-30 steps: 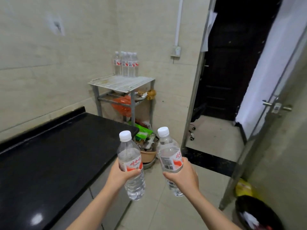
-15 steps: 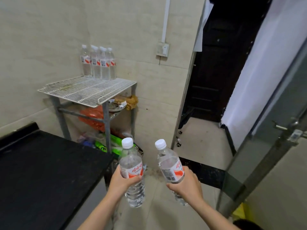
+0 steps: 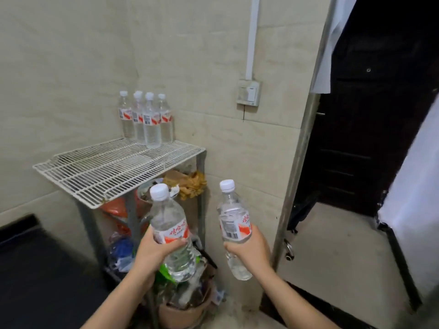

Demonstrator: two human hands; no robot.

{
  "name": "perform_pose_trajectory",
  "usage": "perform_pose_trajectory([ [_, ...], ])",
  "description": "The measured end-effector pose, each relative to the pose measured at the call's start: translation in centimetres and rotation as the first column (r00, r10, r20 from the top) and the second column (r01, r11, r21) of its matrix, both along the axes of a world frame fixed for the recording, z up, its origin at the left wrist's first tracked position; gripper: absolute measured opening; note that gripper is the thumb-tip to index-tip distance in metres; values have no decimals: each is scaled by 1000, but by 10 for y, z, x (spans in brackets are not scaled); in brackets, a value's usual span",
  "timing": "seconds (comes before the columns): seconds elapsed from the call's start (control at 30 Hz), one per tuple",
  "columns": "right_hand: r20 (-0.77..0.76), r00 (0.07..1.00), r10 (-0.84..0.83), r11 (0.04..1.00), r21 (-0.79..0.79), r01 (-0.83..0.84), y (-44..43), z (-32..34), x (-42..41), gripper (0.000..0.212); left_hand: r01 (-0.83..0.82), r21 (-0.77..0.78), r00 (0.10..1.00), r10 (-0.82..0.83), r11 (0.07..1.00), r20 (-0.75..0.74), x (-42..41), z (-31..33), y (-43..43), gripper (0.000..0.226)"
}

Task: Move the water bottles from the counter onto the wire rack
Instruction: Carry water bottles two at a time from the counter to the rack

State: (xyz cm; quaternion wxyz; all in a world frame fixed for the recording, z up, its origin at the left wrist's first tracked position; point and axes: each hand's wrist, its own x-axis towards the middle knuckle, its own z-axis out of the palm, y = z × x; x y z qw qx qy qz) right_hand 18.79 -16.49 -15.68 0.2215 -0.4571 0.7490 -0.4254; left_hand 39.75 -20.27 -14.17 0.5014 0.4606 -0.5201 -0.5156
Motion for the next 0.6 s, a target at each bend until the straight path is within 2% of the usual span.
perform_pose_trajectory([
  [0.27, 170, 963, 211, 942, -298, -154, -152, 72, -1, 45, -222, -182, 975, 218, 958, -41, 25, 94, -92, 87],
  [0.47, 165, 943, 290, 875, -446, -191, -264, 106, 22, 53, -324, -226, 945, 326, 919, -29, 55, 131, -185, 87],
  [0.6, 129, 940, 316, 850, -478, -221, -334, 122, 28, 54, -307, -207, 951, 306, 929, -38, 64, 141, -251, 78],
])
